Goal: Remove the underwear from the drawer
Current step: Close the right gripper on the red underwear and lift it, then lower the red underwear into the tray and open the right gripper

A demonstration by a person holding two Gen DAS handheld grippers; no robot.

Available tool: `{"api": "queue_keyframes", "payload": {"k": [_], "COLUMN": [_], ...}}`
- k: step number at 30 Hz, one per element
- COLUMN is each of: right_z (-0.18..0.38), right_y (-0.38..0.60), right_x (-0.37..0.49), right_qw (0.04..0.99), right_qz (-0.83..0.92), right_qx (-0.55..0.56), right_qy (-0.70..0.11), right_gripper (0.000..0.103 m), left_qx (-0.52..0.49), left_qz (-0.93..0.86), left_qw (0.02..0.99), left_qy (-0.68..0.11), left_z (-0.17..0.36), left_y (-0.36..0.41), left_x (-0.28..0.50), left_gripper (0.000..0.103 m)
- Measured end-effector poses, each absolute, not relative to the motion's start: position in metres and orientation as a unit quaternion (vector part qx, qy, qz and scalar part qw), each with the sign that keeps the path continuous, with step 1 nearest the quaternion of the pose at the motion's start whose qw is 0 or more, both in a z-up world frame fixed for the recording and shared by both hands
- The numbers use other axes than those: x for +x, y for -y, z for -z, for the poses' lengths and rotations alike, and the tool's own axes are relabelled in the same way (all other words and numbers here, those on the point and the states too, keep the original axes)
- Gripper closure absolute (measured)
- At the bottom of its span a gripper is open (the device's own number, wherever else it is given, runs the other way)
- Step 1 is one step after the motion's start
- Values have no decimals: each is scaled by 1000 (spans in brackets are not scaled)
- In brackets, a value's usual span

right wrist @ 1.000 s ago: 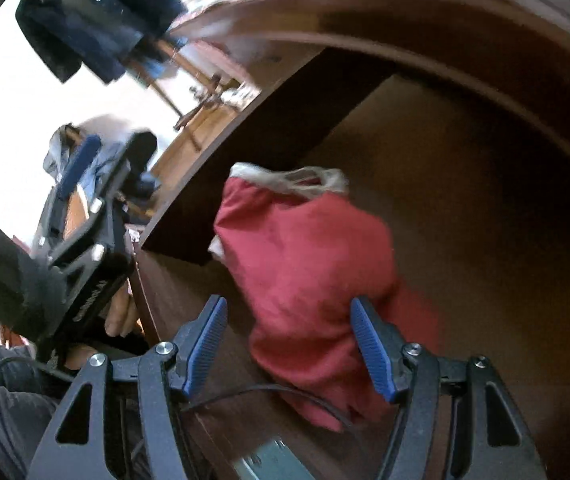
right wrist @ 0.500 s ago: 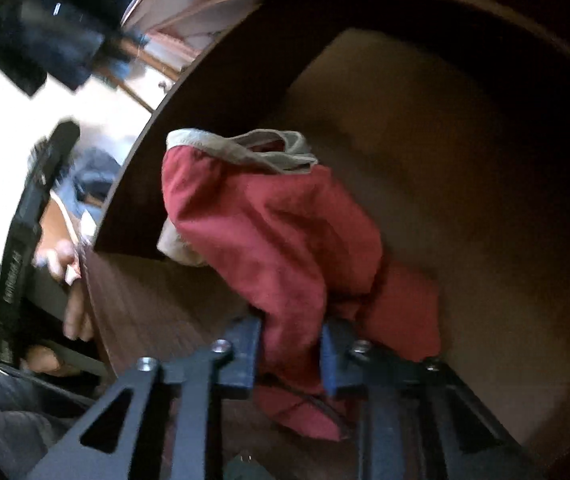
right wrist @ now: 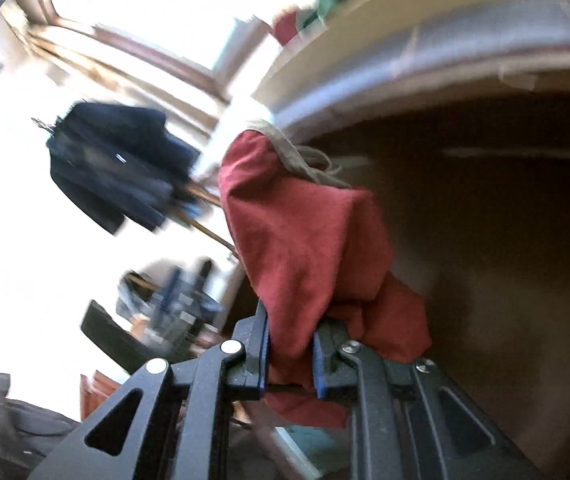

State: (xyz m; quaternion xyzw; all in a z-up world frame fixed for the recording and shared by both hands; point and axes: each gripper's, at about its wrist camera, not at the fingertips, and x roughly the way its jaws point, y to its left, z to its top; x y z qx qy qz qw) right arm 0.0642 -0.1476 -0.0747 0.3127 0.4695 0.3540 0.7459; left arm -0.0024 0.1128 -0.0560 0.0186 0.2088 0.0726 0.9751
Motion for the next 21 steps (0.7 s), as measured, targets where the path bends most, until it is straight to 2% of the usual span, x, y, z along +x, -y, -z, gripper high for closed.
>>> {"api": "queue_keyframes", "payload": {"k": [12, 21], "right_z": [-31, -60], "right_y": [174, 189], "right_x": [79, 149], "right_qw": [795, 850], "right_qz": [-380, -305], "right_qx": [330, 325], "right_qy": [-338, -281], "right_gripper": [85, 85], "left_qx": [57, 74], "left_qz": [-35, -46], "left_qw": [972, 973], "left_qy": [-224, -214], "left_z": [63, 70], "left_y": [-85, -81], "left_x": [3, 0], "left_gripper": [3, 3]}}
